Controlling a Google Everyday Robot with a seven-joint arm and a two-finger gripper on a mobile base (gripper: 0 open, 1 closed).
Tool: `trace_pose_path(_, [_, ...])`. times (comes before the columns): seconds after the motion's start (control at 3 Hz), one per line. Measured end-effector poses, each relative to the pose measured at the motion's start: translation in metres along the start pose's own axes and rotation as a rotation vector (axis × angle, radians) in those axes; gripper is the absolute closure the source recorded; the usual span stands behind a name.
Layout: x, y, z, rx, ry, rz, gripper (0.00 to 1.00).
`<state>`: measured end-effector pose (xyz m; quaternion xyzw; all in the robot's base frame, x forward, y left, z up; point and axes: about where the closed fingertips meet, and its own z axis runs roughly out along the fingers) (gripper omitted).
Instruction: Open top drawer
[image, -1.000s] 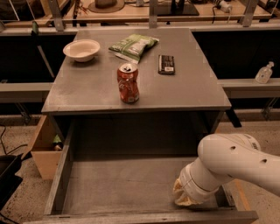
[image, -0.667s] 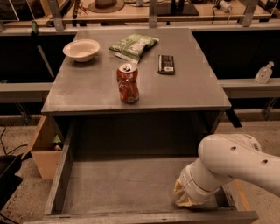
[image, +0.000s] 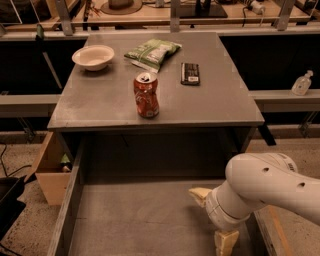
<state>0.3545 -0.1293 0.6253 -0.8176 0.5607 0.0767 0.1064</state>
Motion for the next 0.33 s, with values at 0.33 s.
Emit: trace_pose_path(0.33, [0.0, 0.0, 0.0, 0.0, 0.0, 0.0, 0.0])
